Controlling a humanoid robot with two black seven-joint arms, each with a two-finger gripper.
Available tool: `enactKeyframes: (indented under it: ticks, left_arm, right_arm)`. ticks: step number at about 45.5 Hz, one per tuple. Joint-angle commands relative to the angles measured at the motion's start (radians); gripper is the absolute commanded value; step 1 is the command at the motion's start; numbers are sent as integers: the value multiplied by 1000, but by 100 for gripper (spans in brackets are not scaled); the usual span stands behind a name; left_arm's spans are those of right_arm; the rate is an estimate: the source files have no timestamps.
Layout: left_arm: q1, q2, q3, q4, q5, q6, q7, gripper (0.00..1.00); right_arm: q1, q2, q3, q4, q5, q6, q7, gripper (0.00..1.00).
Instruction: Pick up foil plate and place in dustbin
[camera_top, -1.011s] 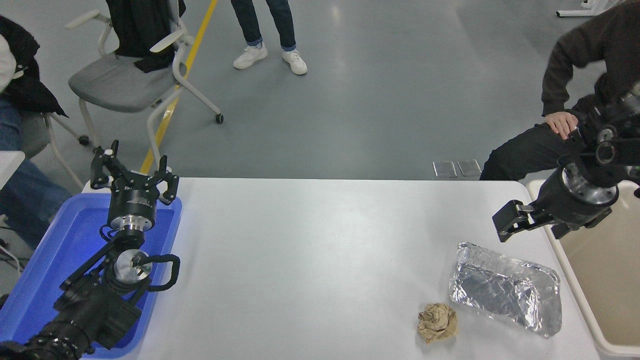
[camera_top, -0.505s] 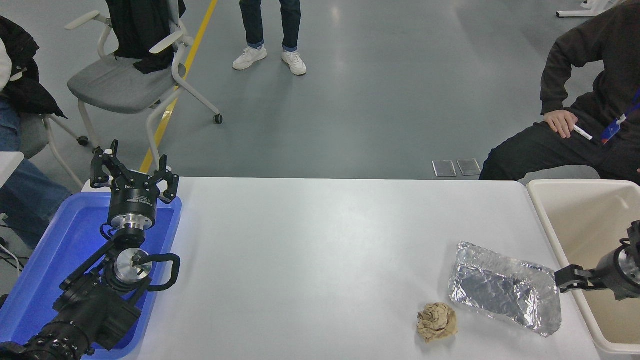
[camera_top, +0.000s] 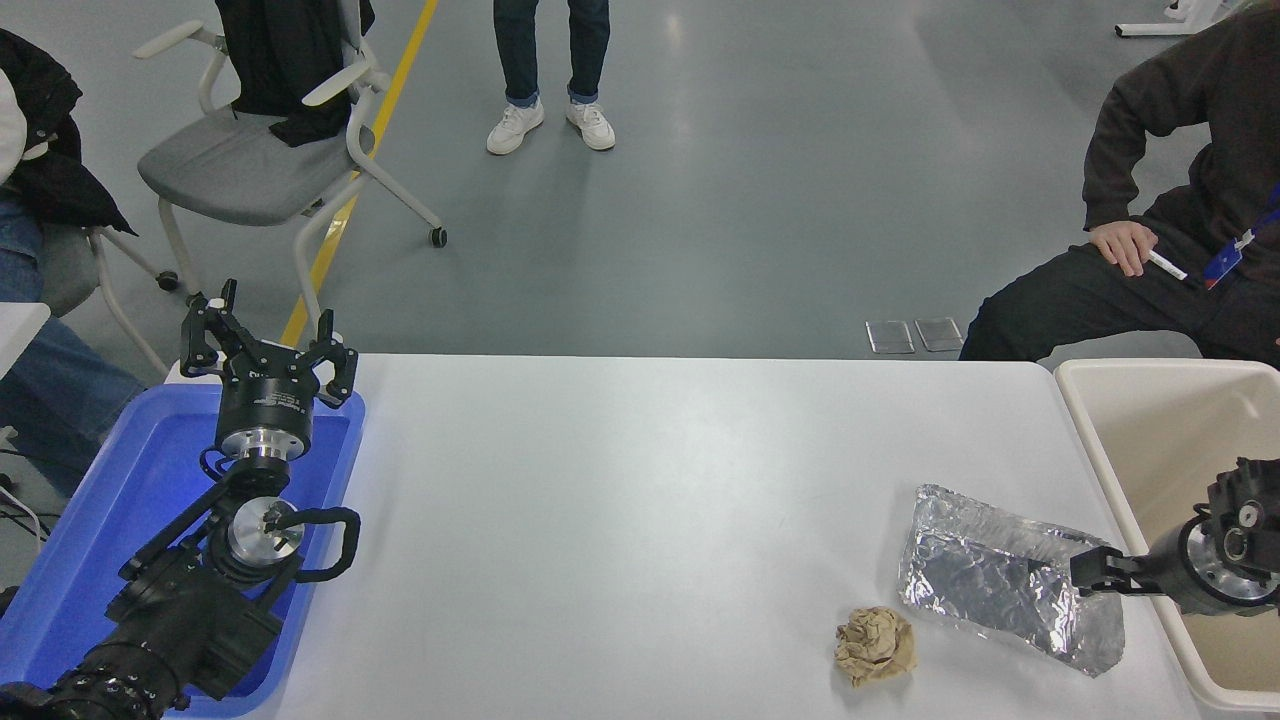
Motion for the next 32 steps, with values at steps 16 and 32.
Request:
enactKeyframes:
  ticks: [16,32]
  left_arm:
    - [0,0,0,0,0,0,0,99]
    - [0,0,0,-1,0,0,0,99]
  right_arm:
    - [-60,31,44,-43,1,-27,9,17]
    - [-67,45,53,-40,3,-35,11,0]
